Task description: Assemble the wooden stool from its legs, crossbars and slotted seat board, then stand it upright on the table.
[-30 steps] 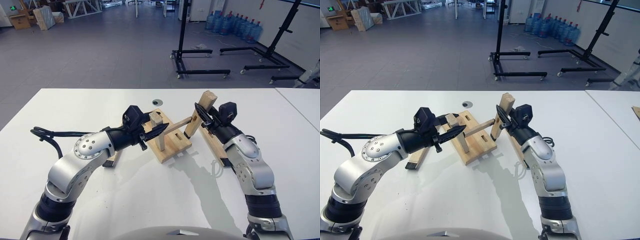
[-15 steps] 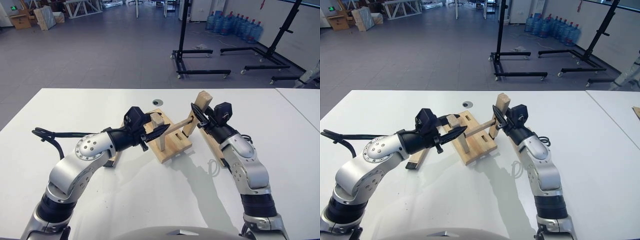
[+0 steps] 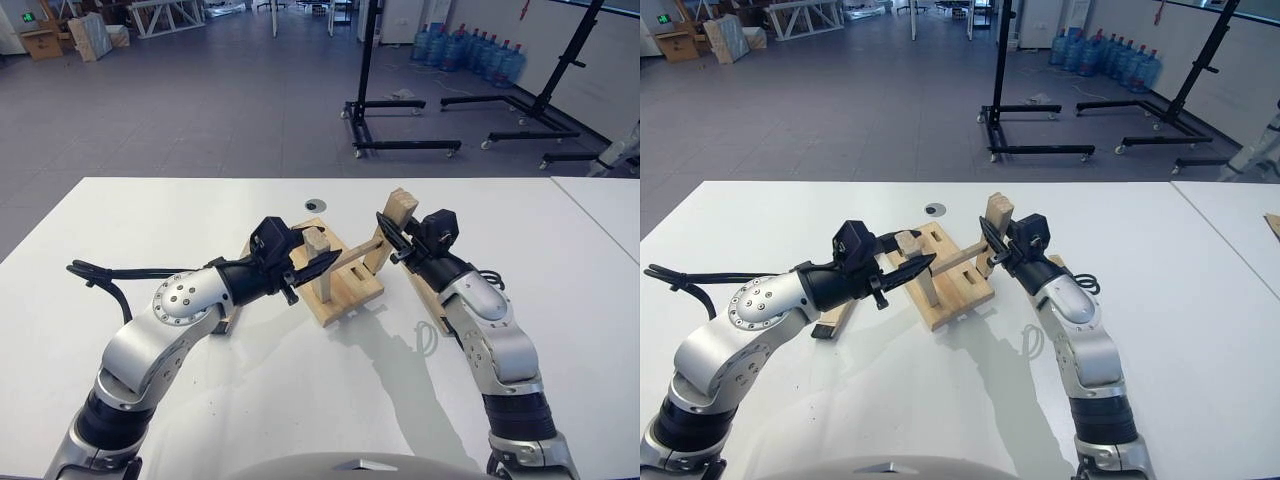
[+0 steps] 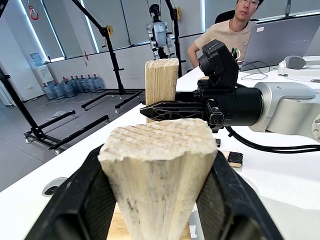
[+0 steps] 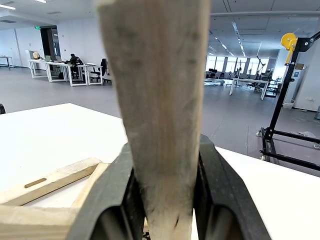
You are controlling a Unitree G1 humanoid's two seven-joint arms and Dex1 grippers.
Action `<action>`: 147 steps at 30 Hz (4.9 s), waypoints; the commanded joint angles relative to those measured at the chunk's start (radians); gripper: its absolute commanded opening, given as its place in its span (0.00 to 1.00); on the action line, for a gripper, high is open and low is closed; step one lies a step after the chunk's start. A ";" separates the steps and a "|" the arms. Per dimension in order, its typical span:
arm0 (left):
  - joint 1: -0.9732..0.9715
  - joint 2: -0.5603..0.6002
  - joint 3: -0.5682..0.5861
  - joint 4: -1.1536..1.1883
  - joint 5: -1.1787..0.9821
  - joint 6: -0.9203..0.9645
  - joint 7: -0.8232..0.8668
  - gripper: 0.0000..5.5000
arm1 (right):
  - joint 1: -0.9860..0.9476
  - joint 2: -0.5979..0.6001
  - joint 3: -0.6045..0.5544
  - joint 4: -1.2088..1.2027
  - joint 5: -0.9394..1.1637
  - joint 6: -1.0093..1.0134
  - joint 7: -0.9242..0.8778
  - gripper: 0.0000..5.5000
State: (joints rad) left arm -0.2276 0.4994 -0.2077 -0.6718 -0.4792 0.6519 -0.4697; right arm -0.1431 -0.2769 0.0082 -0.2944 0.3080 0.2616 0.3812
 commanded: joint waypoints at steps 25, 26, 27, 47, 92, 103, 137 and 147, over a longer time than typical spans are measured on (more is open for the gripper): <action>0.037 0.003 -0.056 0.045 0.042 0.023 -0.026 0.36 | -0.072 0.072 -0.093 -0.165 0.315 0.485 -0.064 0.18; 0.038 0.002 -0.056 0.045 0.044 0.023 -0.026 0.36 | -0.074 0.067 -0.095 -0.158 0.324 0.509 -0.065 0.18; 0.037 0.003 -0.057 0.050 0.048 0.020 -0.028 0.36 | -0.075 0.064 -0.096 -0.150 0.333 0.534 -0.066 0.18; 0.040 0.000 -0.070 0.081 0.082 -0.009 -0.036 0.36 | -0.223 -0.103 -0.123 -0.083 0.490 0.950 -0.053 0.18; 0.074 -0.021 -0.077 0.077 0.111 -0.013 -0.009 0.36 | -0.486 -0.086 -0.253 -0.110 0.486 1.242 -0.114 0.18; 0.077 -0.028 -0.082 0.080 0.124 -0.015 -0.006 0.36 | -0.381 -0.102 -0.154 -0.026 0.457 1.115 -0.017 0.18; 0.085 -0.028 -0.105 0.093 0.136 -0.030 -0.015 0.36 | -0.363 -0.068 -0.135 0.031 0.503 1.071 0.060 0.18; 0.088 -0.030 -0.103 0.091 0.141 -0.029 -0.007 0.36 | -0.414 -0.138 -0.124 0.032 0.503 1.158 0.079 0.18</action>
State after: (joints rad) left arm -0.1706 0.4612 -0.2392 -0.6495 -0.3699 0.5489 -0.4670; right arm -0.5663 -0.4670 -0.1978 -0.2604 0.6963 1.2974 0.3788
